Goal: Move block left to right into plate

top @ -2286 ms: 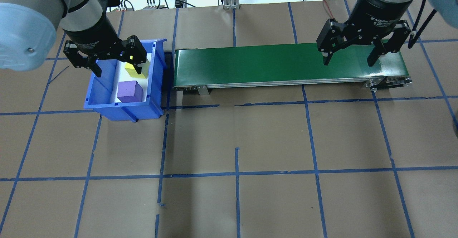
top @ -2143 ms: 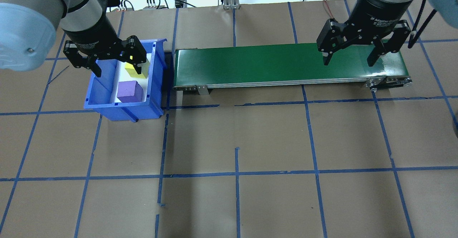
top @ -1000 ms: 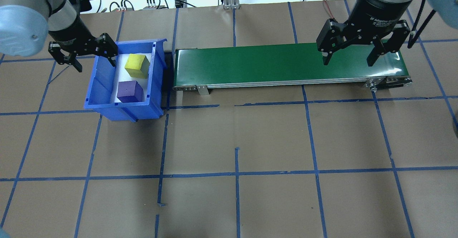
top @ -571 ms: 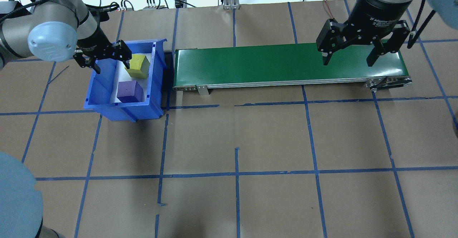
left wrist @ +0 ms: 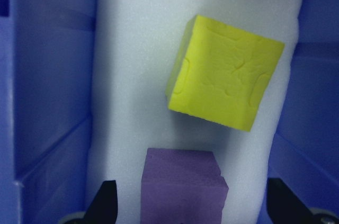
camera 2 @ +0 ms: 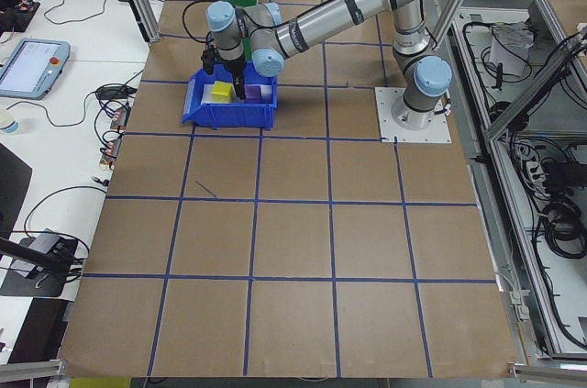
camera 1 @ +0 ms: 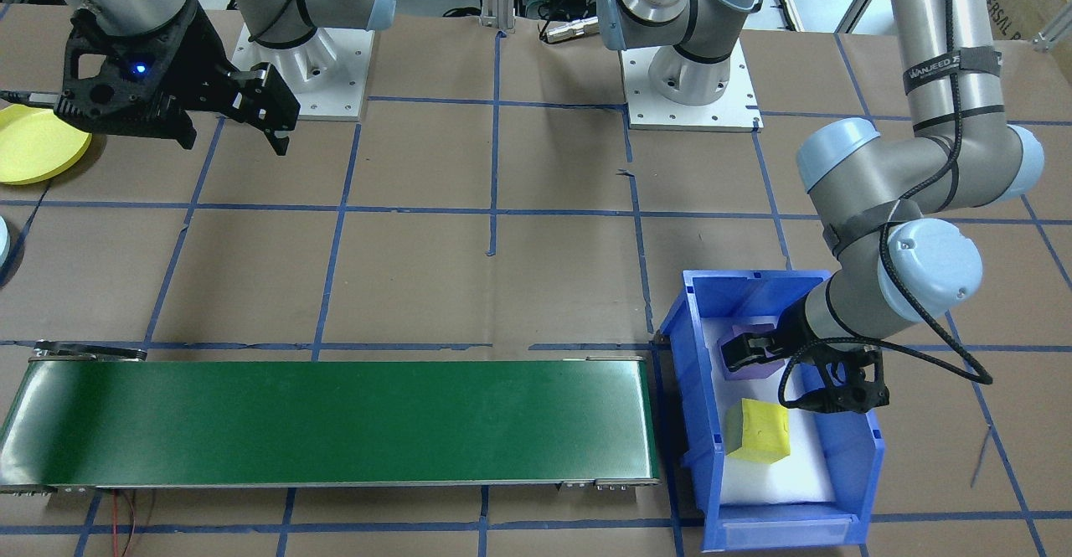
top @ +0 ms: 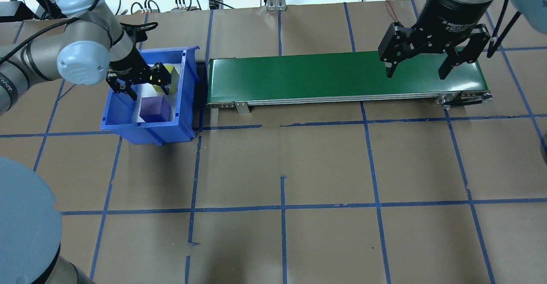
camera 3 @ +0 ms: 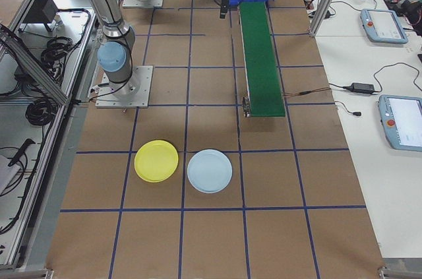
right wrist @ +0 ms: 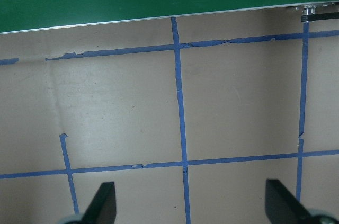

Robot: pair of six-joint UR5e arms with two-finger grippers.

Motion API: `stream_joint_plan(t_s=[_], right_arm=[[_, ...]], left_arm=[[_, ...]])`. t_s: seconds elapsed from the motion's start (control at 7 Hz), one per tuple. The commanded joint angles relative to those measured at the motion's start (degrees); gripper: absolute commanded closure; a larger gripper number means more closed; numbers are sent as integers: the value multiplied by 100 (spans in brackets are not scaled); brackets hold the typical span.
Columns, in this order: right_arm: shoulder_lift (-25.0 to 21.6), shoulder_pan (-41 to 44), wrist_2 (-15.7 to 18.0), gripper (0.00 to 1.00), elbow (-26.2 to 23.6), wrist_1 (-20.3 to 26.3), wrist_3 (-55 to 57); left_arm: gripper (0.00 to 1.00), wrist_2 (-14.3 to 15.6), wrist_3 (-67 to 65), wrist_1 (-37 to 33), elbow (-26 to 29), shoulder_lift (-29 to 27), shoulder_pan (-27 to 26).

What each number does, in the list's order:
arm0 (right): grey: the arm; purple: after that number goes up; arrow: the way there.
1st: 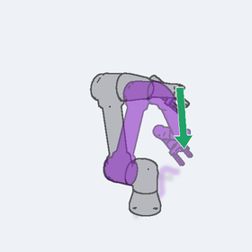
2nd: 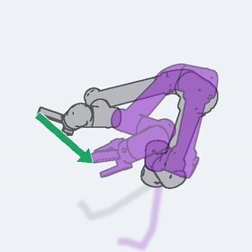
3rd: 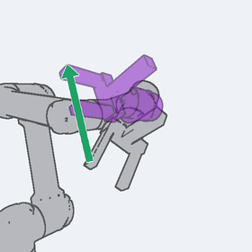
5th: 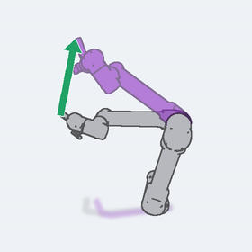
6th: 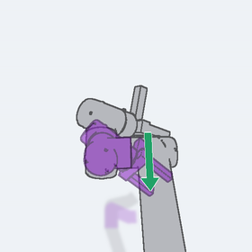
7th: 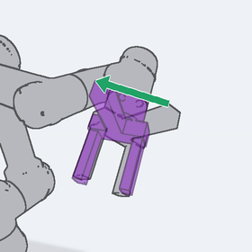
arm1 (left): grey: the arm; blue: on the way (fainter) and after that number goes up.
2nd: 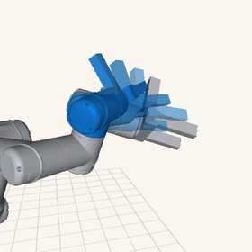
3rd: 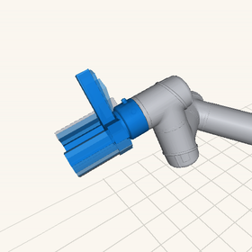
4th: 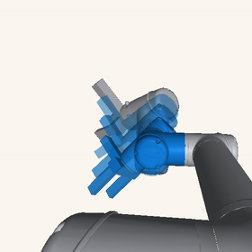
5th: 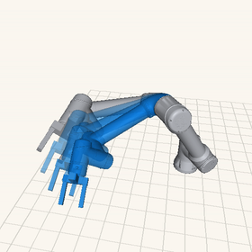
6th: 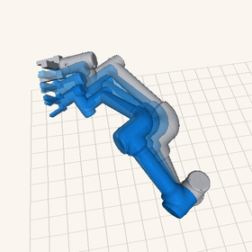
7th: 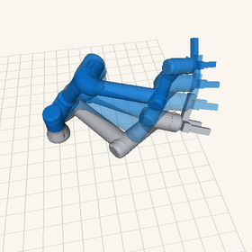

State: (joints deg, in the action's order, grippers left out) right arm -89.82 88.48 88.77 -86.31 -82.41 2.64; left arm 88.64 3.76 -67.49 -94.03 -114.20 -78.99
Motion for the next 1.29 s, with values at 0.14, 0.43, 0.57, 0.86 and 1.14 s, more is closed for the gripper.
stream_joint_plan(t_s=[0.14,0.43,0.57,0.86,1.14], right_arm=[[0,-6,0,0,0,-3,0],[0,-6,0,0,-9,-12,0],[9,-6,-9,0,-9,-12,0],[9,-6,-9,0,-9,-30,0],[9,-6,-17,0,-18,-39,0]], left_arm=[[0,31,238,26,-98,38,-2],[0,144,292,26,-177,38,-2],[0,171,292,43,-256,38,6],[3,180,283,43,-283,38,6],[45,206,344,43,-327,21,6]])
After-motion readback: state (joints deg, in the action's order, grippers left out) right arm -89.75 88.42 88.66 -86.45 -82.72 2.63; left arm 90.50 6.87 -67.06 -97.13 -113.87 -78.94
